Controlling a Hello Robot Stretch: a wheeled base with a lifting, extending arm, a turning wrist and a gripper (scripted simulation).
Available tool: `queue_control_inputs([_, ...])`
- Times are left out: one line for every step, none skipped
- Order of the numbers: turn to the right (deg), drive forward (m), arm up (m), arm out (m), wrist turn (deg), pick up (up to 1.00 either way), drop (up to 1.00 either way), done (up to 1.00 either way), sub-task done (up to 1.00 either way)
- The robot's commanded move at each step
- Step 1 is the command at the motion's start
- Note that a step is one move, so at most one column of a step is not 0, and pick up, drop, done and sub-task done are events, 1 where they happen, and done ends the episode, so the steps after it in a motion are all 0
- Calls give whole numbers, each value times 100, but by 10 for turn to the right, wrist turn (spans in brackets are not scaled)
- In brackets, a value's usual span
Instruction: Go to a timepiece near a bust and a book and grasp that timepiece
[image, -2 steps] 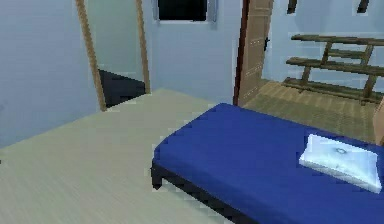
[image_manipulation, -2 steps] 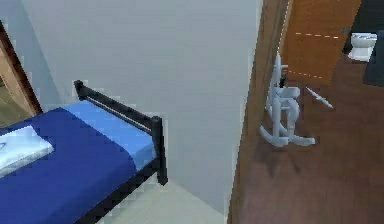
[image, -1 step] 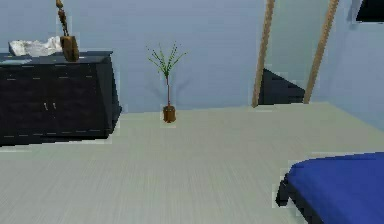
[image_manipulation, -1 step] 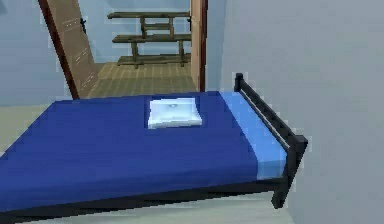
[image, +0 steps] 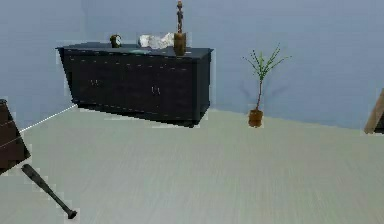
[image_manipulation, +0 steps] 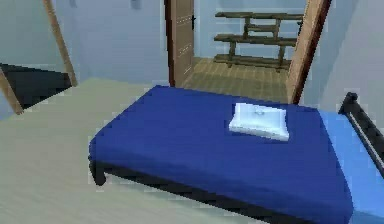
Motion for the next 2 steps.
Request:
queue_control_inputs([0, 100, 0, 0, 0, 0, 0, 0, 0])
queue_control_inputs([0, 95, 0, 0, 0, 0, 0, 0, 0])
